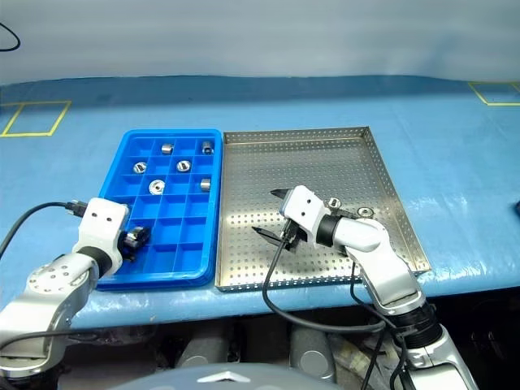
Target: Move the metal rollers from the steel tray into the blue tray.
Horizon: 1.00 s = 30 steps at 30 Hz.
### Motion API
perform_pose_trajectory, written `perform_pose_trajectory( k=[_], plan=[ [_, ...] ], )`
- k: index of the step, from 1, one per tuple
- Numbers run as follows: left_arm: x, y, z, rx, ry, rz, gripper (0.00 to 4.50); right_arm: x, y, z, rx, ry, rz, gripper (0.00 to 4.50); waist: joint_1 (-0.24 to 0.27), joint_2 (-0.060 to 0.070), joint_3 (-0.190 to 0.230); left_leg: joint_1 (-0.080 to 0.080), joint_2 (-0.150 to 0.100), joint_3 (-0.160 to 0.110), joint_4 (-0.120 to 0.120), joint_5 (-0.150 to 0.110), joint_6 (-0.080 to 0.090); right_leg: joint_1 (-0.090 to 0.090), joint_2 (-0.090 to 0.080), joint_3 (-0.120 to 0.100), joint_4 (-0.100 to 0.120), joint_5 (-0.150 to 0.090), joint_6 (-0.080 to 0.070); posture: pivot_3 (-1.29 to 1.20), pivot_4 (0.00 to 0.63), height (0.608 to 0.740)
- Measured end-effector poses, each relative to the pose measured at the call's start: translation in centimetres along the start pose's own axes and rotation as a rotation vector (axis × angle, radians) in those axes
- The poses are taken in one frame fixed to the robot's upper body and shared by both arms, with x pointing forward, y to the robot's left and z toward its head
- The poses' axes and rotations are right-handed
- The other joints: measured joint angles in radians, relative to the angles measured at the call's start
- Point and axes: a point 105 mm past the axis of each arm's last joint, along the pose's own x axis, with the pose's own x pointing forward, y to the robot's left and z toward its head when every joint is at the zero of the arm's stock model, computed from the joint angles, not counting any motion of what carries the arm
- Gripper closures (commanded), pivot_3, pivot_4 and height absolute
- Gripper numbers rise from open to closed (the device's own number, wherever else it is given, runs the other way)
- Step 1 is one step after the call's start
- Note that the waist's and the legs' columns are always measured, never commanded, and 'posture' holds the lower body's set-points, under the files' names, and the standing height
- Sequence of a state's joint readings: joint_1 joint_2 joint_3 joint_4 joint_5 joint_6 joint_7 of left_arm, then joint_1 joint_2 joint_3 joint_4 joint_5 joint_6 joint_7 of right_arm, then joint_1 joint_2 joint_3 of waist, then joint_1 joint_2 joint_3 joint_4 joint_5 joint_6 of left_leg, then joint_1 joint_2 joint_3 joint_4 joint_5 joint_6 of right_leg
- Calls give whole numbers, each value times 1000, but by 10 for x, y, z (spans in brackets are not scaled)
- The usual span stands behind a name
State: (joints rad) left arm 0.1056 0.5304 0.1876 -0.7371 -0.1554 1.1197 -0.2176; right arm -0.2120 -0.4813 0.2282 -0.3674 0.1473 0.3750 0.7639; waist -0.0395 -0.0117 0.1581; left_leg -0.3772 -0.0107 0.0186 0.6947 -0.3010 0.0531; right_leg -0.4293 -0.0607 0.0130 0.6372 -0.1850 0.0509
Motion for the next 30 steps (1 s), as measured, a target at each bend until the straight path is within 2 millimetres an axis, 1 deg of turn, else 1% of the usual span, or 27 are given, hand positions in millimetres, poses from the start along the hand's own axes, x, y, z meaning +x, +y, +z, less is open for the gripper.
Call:
perform_pose_trajectory(
  k=[1, 2, 5, 6, 8, 11, 12, 14, 15, 17, 20, 22, 26, 30],
  plan=[
    [0, 1, 1, 0, -3, 4, 470, 0, 0, 0, 0, 0, 0, 0, 0, 0, 0, 0, 0, 0, 0, 0, 0, 0, 0, 0, 0, 0, 0, -99, 150, 740],
    [0, 1, 2, -5, -10, 7, 470, 0, 0, 0, 0, 0, 0, 0, 1, 0, 0, 0, 0, 0, 0, 0, 0, 0, 0, 0, 0, 0, 0, -101, 150, 740],
    [1, -4, 12, -24, -67, -25, 470, 0, 0, 0, 0, 0, -1, 0, 3, -1, 0, 0, 0, 0, 0, 0, 0, 1, 0, -1, -1, 0, 0, -108, 150, 740],
    [1, -8, 20, -36, -113, -50, 470, 0, -1, 0, -1, 0, -4, 0, 3, -1, 0, 0, 0, 0, 0, 0, 0, 1, 0, -1, -2, 0, 0, -108, 150, 740],
    [0, -18, 44, -63, -238, -122, 470, 0, -2, 1, -5, -3, -21, 0, 3, -1, 0, 0, 0, 0, 0, 0, 0, 1, -1, -1, -3, 0, 0, -108, 150, 740],
    [-12, -41, 86, -71, -461, -270, 470, 0, -17, -3, 2, 8, -120, 0, 1, -1, 0, -1, 0, 0, 0, 0, 0, 1, -2, 0, -4, 1, -1, -148, 150, 740],
    [-16, -53, 99, -55, -531, -331, 470, -2, -29, -9, 11, 36, -194, 0, 0, -1, -1, -1, 0, 1, 0, 0, 0, 1, -1, 0, -4, 1, -1, -148, 150, 740],
    [-21, -76, 115, -11, -614, -439, 470, -7, -51, -20, 41, 86, -331, 0, -1, 0, -1, -1, 0, 1, 0, 0, 0, 1, 0, 0, -5, 2, -1, -170, 150, 740],
    [-22, -86, 118, 4, -632, -480, 470, -9, -59, -24, 55, 104, -385, 0, -2, 0, -1, -1, 0, 2, 0, 0, 0, 1, 0, 1, -5, 2, -1, -189, 150, 740],
    [-20, -111, 117, 49, -629, -591, 470, -18, -74, -37, 81, 175, -493, 0, -9, 0, -1, -1, 0, 2, -2, 0, 0, 1, 2, 1, -6, 2, -1, -200, 150, 740],
    [-19, -137, 104, 99, -578, -728, 470, -28, -78, -52, 129, 257, -551, 0, -27, 0, -1, -2, 0, 2, -4, -1, 1, 0, 3, 1, -9, 2, -1, -209, 150, 740],
    [-19, -145, 100, 127, -563, -777, 470, -32, -76, -60, 163, 295, -558, 0, -39, 1, -1, -2, 1, 3, -4, -1, 2, 0, 4, 1, -10, 2, 0, -209, 150, 740],
    [-17, -150, 93, 165, -546, -817, 470, -38, -73, -69, 239, 318, -568, 0, -52, 1, -1, -2, 1, 3, -4, -1, 3, 0, 4, 1, -10, 2, 1, -209, 150, 740],
    [-13, -154, 90, 162, -536, -832, 470, -34, -66, -71, 323, 294, -554, 0, -57, 1, -1, -2, 1, 3, -4, -1, 3, 1, 4, 2, -10, 4, 3, -221, 150, 740]
  ],
)
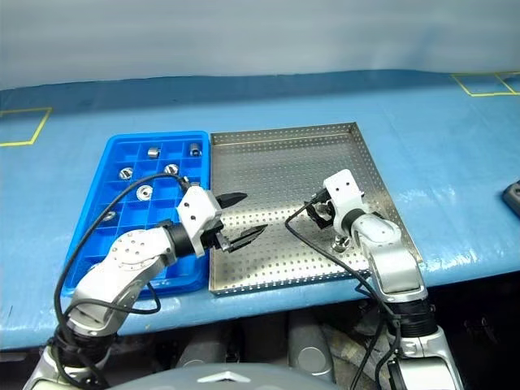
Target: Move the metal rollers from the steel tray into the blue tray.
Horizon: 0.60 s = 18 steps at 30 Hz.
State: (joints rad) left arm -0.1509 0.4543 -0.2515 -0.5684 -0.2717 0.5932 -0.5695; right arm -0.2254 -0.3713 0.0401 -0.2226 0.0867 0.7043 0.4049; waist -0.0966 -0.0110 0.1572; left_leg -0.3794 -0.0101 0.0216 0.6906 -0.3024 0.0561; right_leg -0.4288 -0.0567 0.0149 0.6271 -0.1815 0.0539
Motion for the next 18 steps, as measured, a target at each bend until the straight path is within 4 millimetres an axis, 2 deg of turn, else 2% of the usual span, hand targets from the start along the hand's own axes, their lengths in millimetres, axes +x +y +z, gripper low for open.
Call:
perform_pose_trajectory(
  k=[5, 10, 12, 16, 18],
  plan=[
    [1, 2, -2, 10, 4, 8, 470, 3, 2, -4, 74, 0, 18, 0, -4, 0, 0, 0, 0, 0, 0, 0, 0, 0, 0, 0, 0, 0, 1, -208, 150, 740],
    [0, 2, -1, 20, -4, 12, 470, 9, -6, -24, 128, 65, -28, 0, -4, 0, 0, 0, 0, 0, 0, 0, 0, 0, 0, 0, 0, 0, 1, -200, 150, 740],
    [0, 2, -2, 21, -3, 15, 470, 10, -8, -26, 139, 70, -33, 0, -3, 0, 0, 0, 0, 0, 0, 0, 0, 0, 0, 0, 0, 0, 1, -200, 150, 740],
    [0, 1, -4, 15, 1, 15, 419, 12, -10, -26, 149, 70, -42, 892, -4, 0, 0, 0, 0, 0, 0, 0, 0, 0, 0, 1, 0, 2, 3, -200, 150, 740],
    [0, 1, -4, 15, 0, 15, 419, 13, -9, -26, 153, 65, -40, 1596, -5, 0, 0, 0, 0, 0, 0, 0, 0, 0, 0, 1, 0, 3, 5, -196, 150, 740]
  ],
)
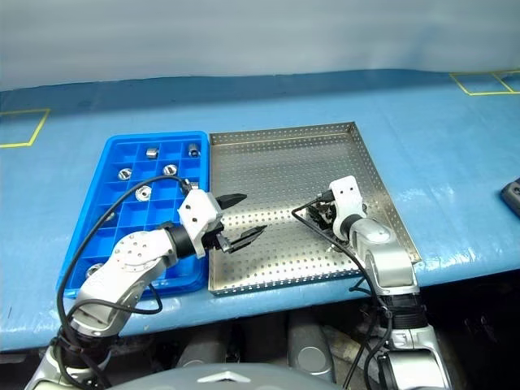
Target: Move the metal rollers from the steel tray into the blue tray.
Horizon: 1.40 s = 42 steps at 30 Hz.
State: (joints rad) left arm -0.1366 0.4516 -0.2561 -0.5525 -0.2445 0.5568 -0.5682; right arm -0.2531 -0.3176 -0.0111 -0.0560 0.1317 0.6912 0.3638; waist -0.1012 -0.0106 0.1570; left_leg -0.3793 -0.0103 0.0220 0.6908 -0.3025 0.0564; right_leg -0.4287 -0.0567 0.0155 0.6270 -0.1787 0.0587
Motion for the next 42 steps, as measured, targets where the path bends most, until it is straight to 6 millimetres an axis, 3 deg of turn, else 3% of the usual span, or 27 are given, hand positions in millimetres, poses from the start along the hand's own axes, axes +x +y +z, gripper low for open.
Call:
perform_pose_trajectory(
  k=[4, 12, 16, 21, 26, 29, 35, 42],
  plan=[
    [0, 0, -1, -3, 2, 1, 419, 1, 1, 0, 9, -9, 4, 2810, 0, 0, 0, 0, 0, 0, 0, 0, 0, 0, 0, 0, 0, 0, 0, -196, 150, 740],
    [-2, -1, -5, -18, 8, 4, 419, 2, 1, 3, 7, -26, -8, 2802, -2, 0, 0, 0, 0, 0, 0, 0, 0, 0, 0, 0, 0, 0, 0, -191, 150, 740],
    [-13, 2, -10, -54, 16, 28, 419, 0, 11, 18, -2, -94, 45, 2802, -10, 1, 1, 0, 1, 0, 0, 0, 0, -1, 0, 0, 0, 0, 0, -179, 150, 740],
    [-38, 9, -17, -57, 57, 85, 419, -4, 51, 65, -55, -256, 238, 2802, -22, 1, 1, 0, 1, 0, 0, 0, 0, -1, 0, 0, 0, 0, 0, -140, 150, 740],
    [-64, 7, -23, -94, 106, 142, 419, -7, 117, 112, -138, -398, 531, 2802, -11, 2, 1, 0, 1, -1, -1, 0, 0, -1, 0, 0, 0, 0, 0, -83, 150, 740],
    [-74, 2, -17, -103, 100, 162, 419, -7, 143, 129, -183, -435, 645, 2802, 9, 1, 1, 0, 1, -1, -1, 0, 0, -1, -1, -1, 0, 0, 0, -30, 150, 740],
    [-111, 13, -8, -81, 110, 373, 419, 13, 185, 133, -234, -399, 803, 2802, 55, 2, 1, 0, 1, -4, -3, 2, -3, -1, -4, -3, 0, -4, -7, 90, 150, 740],
    [-139, 9, -20, -142, 163, 532, 419, 25, 222, 127, -215, -347, 975, 2802, 101, 1, 1, 1, 0, -6, -8, 5, -9, -2, -2, -6, 0, -5, -10, 198, 150, 740]
  ],
)
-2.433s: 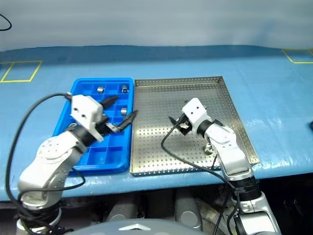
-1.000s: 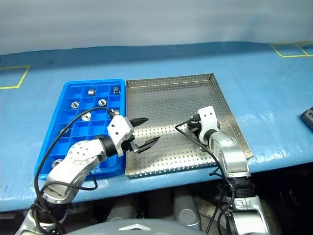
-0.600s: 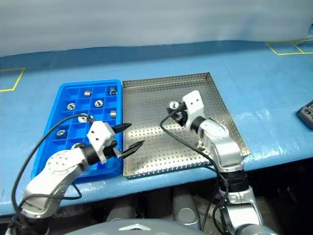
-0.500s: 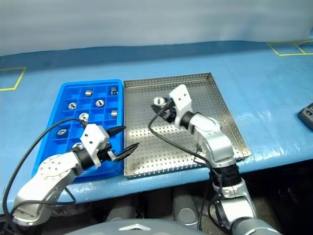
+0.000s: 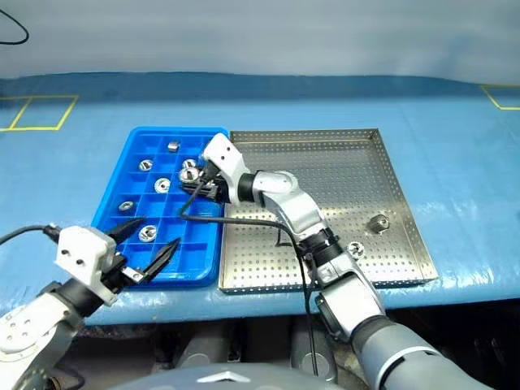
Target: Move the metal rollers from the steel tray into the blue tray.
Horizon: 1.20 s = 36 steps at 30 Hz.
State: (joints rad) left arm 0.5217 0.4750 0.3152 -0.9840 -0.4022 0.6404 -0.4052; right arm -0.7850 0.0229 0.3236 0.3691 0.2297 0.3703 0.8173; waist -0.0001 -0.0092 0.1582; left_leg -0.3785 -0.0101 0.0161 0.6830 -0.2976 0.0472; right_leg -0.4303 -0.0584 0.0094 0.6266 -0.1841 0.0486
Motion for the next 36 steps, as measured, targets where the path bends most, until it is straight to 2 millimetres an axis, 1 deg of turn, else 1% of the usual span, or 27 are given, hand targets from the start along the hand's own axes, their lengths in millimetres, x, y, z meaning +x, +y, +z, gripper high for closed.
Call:
perform_pose_trajectory(
  k=[2, 4, 7, 11, 15, 19, 27, 29, 30, 33, 36],
  plan=[
    [-3, 0, -2, -2, -1, 17, 419, 12, 4, -1, 31, -10, 42, 2802, 9, 0, 0, 0, 0, -1, 0, 0, -1, 0, 0, -1, 0, 0, 0, 211, 150, 740],
    [-3, 0, 0, 0, -17, 30, 419, 20, 5, -7, 55, -2, 59, 2802, 21, 0, 0, 0, 0, -4, 0, 1, -1, 0, 0, -3, 0, -1, -1, 220, 150, 740],
    [-2, -3, 0, -6, -27, 31, 419, 26, 5, -13, 76, 8, 59, 2802, 33, 0, 0, 0, -1, -6, -1, 2, -4, 1, 0, -5, 0, -1, -2, 222, 150, 740],
    [0, -4, 2, -4, -39, 35, 419, 25, -3, -24, 99, 32, 32, 2802, 39, 1, 0, 0, -1, -10, -1, 3, -6, 2, 1, -8, 0, -2, -3, 215, 150, 740],
    [4, -6, 6, 5, -53, 28, 419, 22, -10, -44, 135, 78, -7, 2802, 38, 1, 0, 0, 0, -12, -3, 5, -9, 2, 3, -10, 1, -3, -5, 207, 150, 740],
    [5, -5, 7, 15, -54, 28, 419, 21, -16, -43, 124, 84, -25, 2802, 38, 1, 0, 0, 1, -14, -4, 6, -11, 2, 4, -10, 2, -4, -6, 202, 150, 740],
    [6, -5, 6, 15, -45, 26, 419, 20, -18, -44, 123, 79, -32, 2802, 38, 1, 0, 0, 0, -16, -4, 7, -12, 3, 5, -11, 2, -4, -6, 207, 150, 740],
    [6, -5, 6, 15, -44, 26, 419, 20, -18, -44, 119, 80, -31, 2056, 39, 1, 0, 0, 0, -17, -4, 7, -12, 3, 6, -12, 2, -4, -7, 213, 150, 740],
    [6, -5, 6, 15, -44, 26, 419, 20, -18, -44, 119, 80, -29, 1856, 39, 1, 0, 0, 0, -18, -4, 7, -12, 3, 6, -12, 2, -4, -7, 213, 150, 740],
    [6, -5, 6, 15, -43, 27, 419, 20, -19, -44, 111, 73, -45, 886, 39, 1, 0, 0, 1, -18, -4, 7, -13, 3, 6, -12, 2, -4, -7, 213, 150, 740],
    [6, -5, 6, 15, -43, 27, 419, 19, -25, -42, 109, 55, -83, 886, 39, 1, 0, 0, 0, -18, -4, 8, -13, 3, 6, -12, 2, -4, -7, 213, 150, 740]
  ],
)
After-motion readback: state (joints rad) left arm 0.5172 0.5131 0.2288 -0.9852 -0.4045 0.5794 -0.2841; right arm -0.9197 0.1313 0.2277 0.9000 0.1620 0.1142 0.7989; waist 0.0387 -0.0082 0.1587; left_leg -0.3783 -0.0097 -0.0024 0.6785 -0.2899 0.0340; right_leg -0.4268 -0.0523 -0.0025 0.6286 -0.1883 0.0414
